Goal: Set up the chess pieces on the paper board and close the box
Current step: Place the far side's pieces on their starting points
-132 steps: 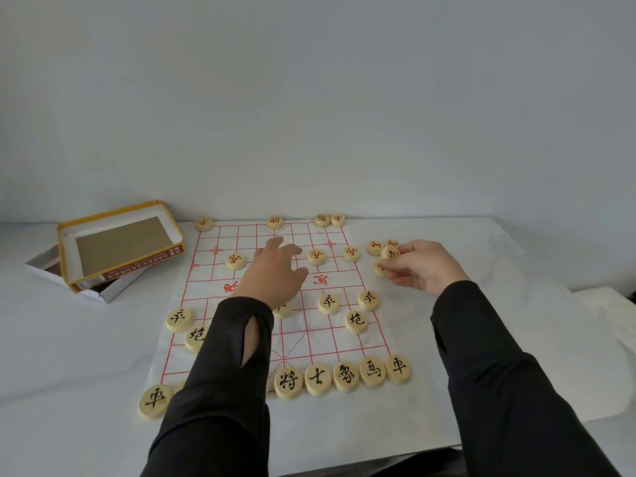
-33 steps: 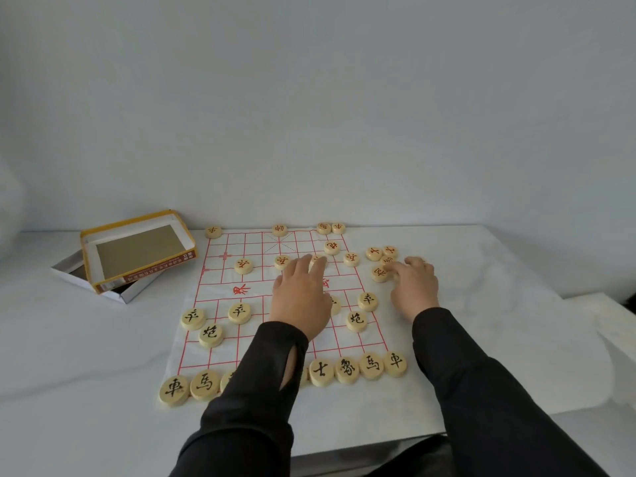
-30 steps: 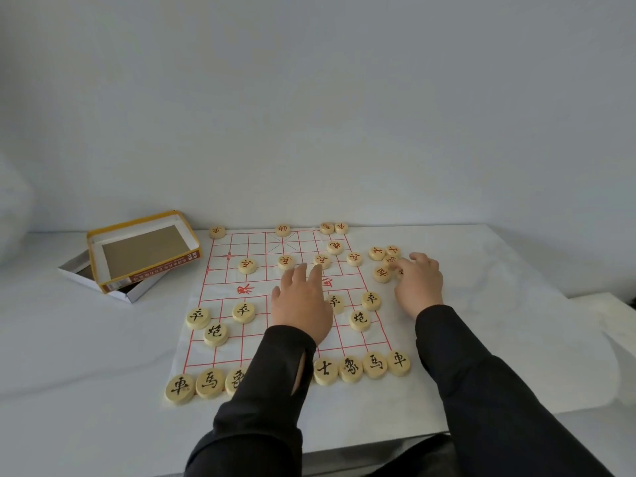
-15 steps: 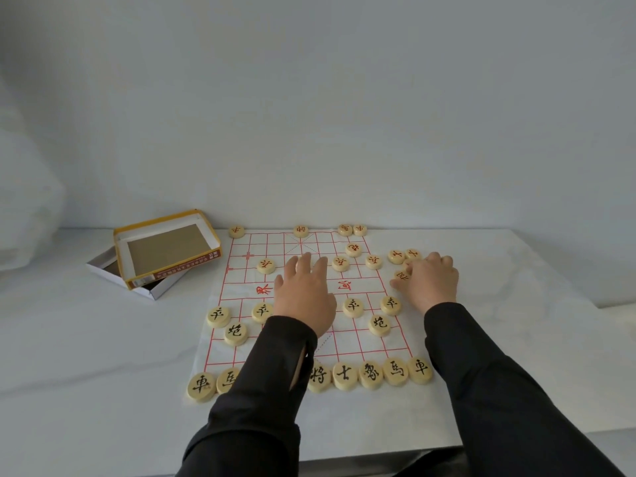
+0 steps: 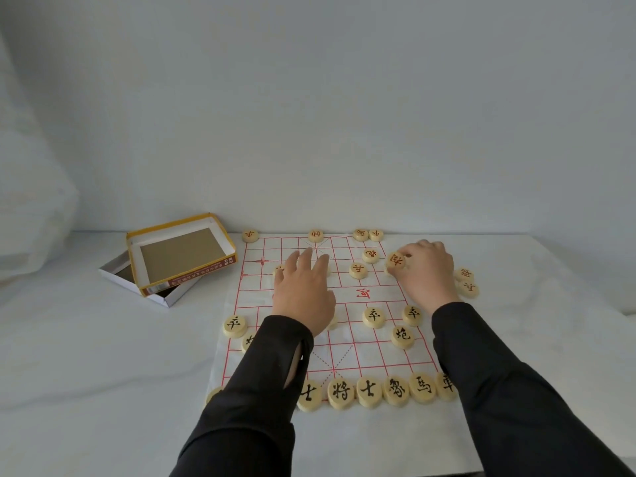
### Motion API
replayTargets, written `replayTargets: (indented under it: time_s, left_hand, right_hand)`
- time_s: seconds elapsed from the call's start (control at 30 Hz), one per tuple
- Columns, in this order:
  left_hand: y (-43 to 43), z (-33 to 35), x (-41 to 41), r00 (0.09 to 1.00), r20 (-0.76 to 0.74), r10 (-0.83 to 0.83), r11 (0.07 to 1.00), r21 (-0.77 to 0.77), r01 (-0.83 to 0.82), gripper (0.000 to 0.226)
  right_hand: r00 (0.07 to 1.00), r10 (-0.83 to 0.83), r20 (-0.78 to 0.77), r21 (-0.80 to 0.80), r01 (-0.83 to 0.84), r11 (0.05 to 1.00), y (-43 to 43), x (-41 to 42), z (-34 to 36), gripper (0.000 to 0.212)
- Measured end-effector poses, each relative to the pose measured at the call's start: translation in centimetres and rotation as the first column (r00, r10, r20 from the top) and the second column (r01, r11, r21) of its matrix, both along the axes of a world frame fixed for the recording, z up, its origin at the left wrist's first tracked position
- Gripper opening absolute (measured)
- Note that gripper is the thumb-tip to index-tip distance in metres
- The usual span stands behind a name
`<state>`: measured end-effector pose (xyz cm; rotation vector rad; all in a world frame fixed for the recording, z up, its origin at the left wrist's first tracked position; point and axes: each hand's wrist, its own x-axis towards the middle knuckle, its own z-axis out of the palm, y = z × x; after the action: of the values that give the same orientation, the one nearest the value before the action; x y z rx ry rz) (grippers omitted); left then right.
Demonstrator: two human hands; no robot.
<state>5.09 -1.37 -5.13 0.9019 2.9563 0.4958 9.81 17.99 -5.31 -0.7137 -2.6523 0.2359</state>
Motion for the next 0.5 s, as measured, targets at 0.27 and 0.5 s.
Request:
replayTargets:
  time_s: [0.27, 0.5]
  left_hand:
    - [-0.8, 0.2, -0.9, 0.997, 0.080, 0.019, 1.000, -0.005, -0.019, 0.057]
    - [-2.0, 0.7, -2.1, 0.983, 0.165, 0.081, 0.997, 0.000, -0.083, 0.057]
  right_hand:
    - [0.981, 0.162, -0.105, -0.201, -0.181, 0.963, -3.2, -0.5, 0.5, 0.035]
    - [0.959, 0.270, -0.090, -0.193, -0.282, 0.940, -5.4, -2.0, 1.8, 0.028]
